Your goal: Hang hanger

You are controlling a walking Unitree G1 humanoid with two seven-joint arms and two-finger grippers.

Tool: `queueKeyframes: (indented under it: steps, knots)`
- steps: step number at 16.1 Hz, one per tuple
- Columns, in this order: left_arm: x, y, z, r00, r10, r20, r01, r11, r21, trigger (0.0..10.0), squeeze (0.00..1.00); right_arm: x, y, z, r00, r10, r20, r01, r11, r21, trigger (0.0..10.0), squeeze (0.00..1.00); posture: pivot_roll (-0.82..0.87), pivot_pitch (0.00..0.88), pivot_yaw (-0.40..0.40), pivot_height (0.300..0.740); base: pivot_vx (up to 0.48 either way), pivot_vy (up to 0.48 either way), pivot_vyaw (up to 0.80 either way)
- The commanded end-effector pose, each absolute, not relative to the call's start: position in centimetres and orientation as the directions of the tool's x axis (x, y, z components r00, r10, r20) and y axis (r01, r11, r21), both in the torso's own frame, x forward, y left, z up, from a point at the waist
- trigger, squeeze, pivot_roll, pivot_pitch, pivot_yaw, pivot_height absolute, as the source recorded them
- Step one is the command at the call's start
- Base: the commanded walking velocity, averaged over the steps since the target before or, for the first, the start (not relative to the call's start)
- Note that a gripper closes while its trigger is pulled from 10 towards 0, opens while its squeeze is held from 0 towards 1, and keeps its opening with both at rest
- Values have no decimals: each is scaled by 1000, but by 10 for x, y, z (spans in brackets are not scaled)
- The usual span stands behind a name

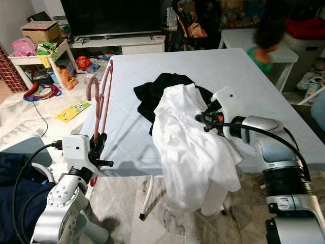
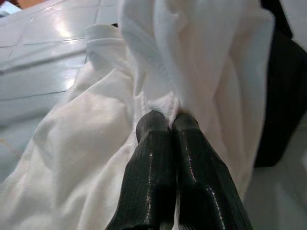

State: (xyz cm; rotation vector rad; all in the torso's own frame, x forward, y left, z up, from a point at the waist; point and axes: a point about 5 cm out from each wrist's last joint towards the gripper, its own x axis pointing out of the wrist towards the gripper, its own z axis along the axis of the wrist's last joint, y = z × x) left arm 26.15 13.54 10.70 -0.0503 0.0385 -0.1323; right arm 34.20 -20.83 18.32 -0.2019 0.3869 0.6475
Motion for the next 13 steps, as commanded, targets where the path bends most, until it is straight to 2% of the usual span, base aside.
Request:
queueKeyframes:
  steps: [1, 3, 5, 6, 7, 8, 10, 13]
  knots:
    - [263, 136, 104, 989, -138, -59, 136, 990, -41, 10000, 0, 339, -198, 181, 699, 587, -407, -656, 753, -41, 10000, 1000, -145, 0, 65, 740, 0, 0, 0]
    - [263, 135, 104, 989, -136, -60, 133, 990, -39, 10000, 0, 336, -191, 167, 694, 585, -420, -653, 757, -24, 10000, 1000, -140, 0, 65, 740, 0, 0, 0]
    - [263, 138, 104, 992, -108, -60, 106, 994, -37, 10000, 0, 343, -186, 155, 787, 501, -360, -540, 842, -10, 10000, 1000, -139, 0, 65, 740, 0, 0, 0]
    - [264, 141, 104, 995, -82, -61, 80, 996, -32, 10000, 0, 345, -182, 151, 851, 448, -274, -460, 888, 24, 10000, 616, -136, 0, 62, 740, 0, 0, 0]
    - [264, 143, 104, 996, -67, -61, 66, 997, -28, 10000, 0, 343, -177, 149, 880, 424, -215, -419, 905, 67, 10000, 365, -136, 0, 62, 740, 0, 0, 0]
    - [264, 143, 104, 996, -60, -62, 58, 998, -30, 10000, 0, 339, -174, 146, 916, 368, -159, -358, 929, 90, 10000, 0, -136, 0, 61, 740, 0, 0, 0]
    - [263, 142, 104, 997, -56, -61, 54, 998, -33, 10000, 0, 328, -166, 141, 948, 309, -75, -301, 948, 106, 10000, 0, -136, 0, 61, 740, 0, 0, 0]
    - [262, 141, 102, 997, -47, -64, 45, 998, -34, 10000, 0, 311, -155, 129, 967, 252, -45, -245, 961, 128, 10000, 0, -138, 0, 63, 740, 0, 0, 0]
